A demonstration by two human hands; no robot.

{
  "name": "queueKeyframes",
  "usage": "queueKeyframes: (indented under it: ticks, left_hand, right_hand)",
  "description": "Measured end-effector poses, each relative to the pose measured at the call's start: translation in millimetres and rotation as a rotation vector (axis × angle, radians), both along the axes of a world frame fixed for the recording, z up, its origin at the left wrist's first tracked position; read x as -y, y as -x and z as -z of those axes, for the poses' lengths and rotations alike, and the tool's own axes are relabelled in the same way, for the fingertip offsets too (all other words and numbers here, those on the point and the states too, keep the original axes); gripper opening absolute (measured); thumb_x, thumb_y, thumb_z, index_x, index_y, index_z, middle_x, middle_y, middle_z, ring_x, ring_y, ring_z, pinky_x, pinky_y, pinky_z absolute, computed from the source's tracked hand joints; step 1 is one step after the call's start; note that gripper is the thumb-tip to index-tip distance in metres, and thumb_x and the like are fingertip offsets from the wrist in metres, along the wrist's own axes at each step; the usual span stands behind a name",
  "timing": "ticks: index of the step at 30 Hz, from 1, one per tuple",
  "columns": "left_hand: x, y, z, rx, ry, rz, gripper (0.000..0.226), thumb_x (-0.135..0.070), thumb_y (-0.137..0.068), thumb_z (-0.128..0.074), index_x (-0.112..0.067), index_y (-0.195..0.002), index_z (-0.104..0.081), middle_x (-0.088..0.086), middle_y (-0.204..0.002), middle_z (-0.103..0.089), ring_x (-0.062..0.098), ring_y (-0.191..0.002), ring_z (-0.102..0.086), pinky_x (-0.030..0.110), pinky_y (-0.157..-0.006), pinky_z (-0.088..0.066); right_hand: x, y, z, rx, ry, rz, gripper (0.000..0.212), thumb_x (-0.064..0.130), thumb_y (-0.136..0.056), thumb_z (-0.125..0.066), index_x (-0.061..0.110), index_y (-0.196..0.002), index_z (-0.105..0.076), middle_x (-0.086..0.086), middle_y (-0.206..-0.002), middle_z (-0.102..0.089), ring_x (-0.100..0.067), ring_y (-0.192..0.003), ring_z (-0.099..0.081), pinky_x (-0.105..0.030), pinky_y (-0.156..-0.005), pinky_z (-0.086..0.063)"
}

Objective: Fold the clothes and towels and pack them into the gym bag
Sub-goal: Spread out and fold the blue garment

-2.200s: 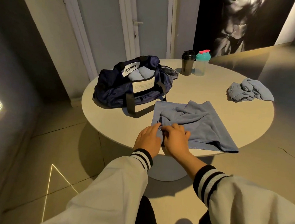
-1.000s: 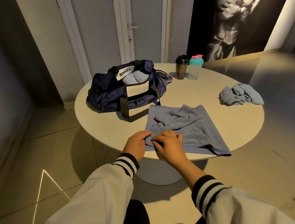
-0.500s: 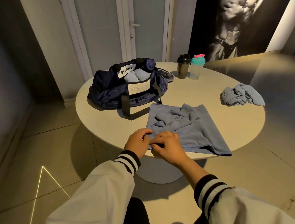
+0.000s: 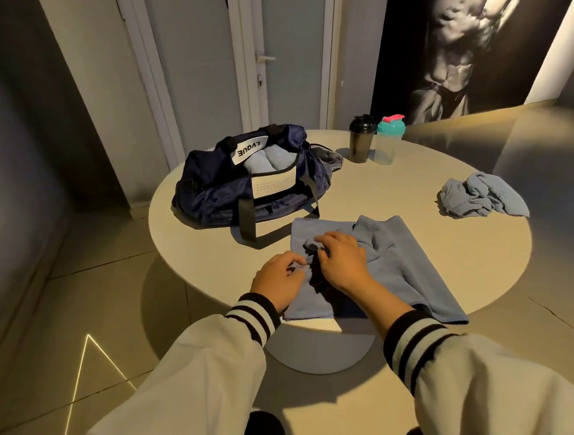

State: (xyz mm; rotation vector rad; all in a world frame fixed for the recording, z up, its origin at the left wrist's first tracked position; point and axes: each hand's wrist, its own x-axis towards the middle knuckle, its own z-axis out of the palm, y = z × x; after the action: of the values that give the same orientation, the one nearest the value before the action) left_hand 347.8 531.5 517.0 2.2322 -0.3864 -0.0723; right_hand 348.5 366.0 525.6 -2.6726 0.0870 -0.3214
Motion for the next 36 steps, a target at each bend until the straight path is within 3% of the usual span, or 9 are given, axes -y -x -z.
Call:
queueKeyframes:
  ticks: [3, 6, 10, 13, 16, 19, 26, 32, 36]
  left_hand:
    - [9.1, -23.7, -9.8, 0.044, 0.068, -0.058, 0.017, -0.017, -0.1, -0.048, -0.026, -0.094, -0.061, -0.007, -0.097, -0.062, 0.015, -0.092, -0.059, 0.028, -0.079, -0.048]
    - [21.5, -39.5, -6.8, 0.005, 0.074, -0.041, 0.012, -0.023, -0.101, -0.049, -0.025, -0.101, -0.061, -0.005, -0.1, -0.063, 0.017, -0.097, -0.061, 0.027, -0.081, -0.047]
    - [25.8, -44.7, 15.7, 0.105, -0.099, 0.029, 0.034, -0.037, -0.1, -0.051, -0.031, -0.133, -0.048, 0.0, -0.122, -0.061, 0.019, -0.114, -0.055, 0.037, -0.097, -0.049]
    - [22.9, -49.9, 23.7, 0.136, -0.14, 0.06, 0.05, -0.026, -0.097, -0.054, -0.038, -0.143, -0.038, 0.001, -0.133, -0.057, 0.02, -0.121, -0.05, 0.039, -0.105, -0.044]
    - [21.4, -54.7, 27.6, 0.119, -0.132, 0.072, 0.047, -0.012, -0.096, -0.05, -0.03, -0.14, -0.052, -0.001, -0.143, -0.051, 0.018, -0.133, -0.04, 0.03, -0.114, -0.032]
    - [21.4, -57.3, 26.3, 0.086, -0.125, 0.034, 0.046, -0.014, -0.097, -0.051, -0.021, -0.143, -0.052, -0.001, -0.146, -0.047, 0.016, -0.136, -0.037, 0.028, -0.116, -0.028]
    - [18.2, -56.3, 23.3, 0.074, -0.017, -0.111, 0.047, -0.021, -0.096, -0.059, -0.015, -0.143, -0.051, -0.001, -0.145, -0.043, 0.013, -0.124, -0.048, 0.018, -0.1, -0.034]
    - [22.9, -56.9, 26.0, 0.075, -0.213, -0.016, 0.055, -0.022, -0.103, -0.044, -0.016, -0.156, -0.03, 0.0, -0.162, -0.024, 0.018, -0.145, -0.028, 0.029, -0.12, -0.024]
    - [24.3, -58.1, 28.2, 0.106, -0.318, 0.062, 0.05, -0.023, -0.106, -0.034, -0.021, -0.156, -0.028, -0.001, -0.163, -0.024, 0.017, -0.148, -0.019, 0.031, -0.122, -0.015]
  right_hand:
    - [4.4, -19.1, -5.7, -0.145, 0.102, -0.03, 0.034, 0.029, -0.104, -0.04, 0.03, -0.13, -0.06, -0.006, -0.138, -0.051, -0.033, -0.132, -0.035, -0.044, -0.096, -0.033]
    - [5.4, -31.5, -7.9, -0.256, 0.182, -0.016, 0.025, 0.017, -0.099, -0.044, 0.025, -0.095, -0.067, -0.01, -0.112, -0.052, -0.034, -0.11, -0.041, -0.042, -0.084, -0.03]
    - [16.9, -53.4, -4.1, 0.058, -0.012, -0.036, 0.038, 0.01, -0.098, -0.048, 0.013, -0.135, -0.059, -0.013, -0.139, -0.05, -0.036, -0.123, -0.047, -0.047, -0.097, -0.043]
    - [18.7, -67.2, -1.1, 0.029, -0.181, -0.136, 0.055, 0.008, -0.1, -0.047, 0.006, -0.153, -0.034, -0.015, -0.159, -0.03, -0.033, -0.144, -0.033, -0.042, -0.117, -0.032]
    - [17.3, -72.0, 14.0, -0.132, -0.122, -0.161, 0.057, 0.009, -0.1, -0.047, 0.004, -0.154, -0.03, -0.015, -0.164, -0.019, -0.033, -0.148, -0.025, -0.038, -0.119, -0.026]
    - [17.3, -70.5, 25.4, -0.053, -0.163, -0.118, 0.051, 0.01, -0.102, -0.047, 0.008, -0.152, -0.037, -0.018, -0.155, -0.033, -0.037, -0.14, -0.035, -0.04, -0.113, -0.035]
    - [11.8, -75.1, 19.7, -0.157, 0.116, -0.142, 0.037, 0.029, -0.103, -0.042, 0.016, -0.135, -0.055, -0.01, -0.144, -0.049, -0.033, -0.134, -0.041, -0.05, -0.109, -0.036]
    - [1.9, -81.0, 12.5, -0.274, 0.16, 0.017, 0.039, 0.03, -0.098, -0.049, 0.013, -0.133, -0.054, -0.009, -0.143, -0.044, -0.033, -0.134, -0.038, -0.054, -0.115, -0.026]
    - [3.5, -82.2, 16.8, -0.091, 0.106, 0.081, 0.037, 0.025, -0.097, -0.049, 0.008, -0.129, -0.053, -0.016, -0.132, -0.046, -0.037, -0.125, -0.043, -0.047, -0.105, -0.036]
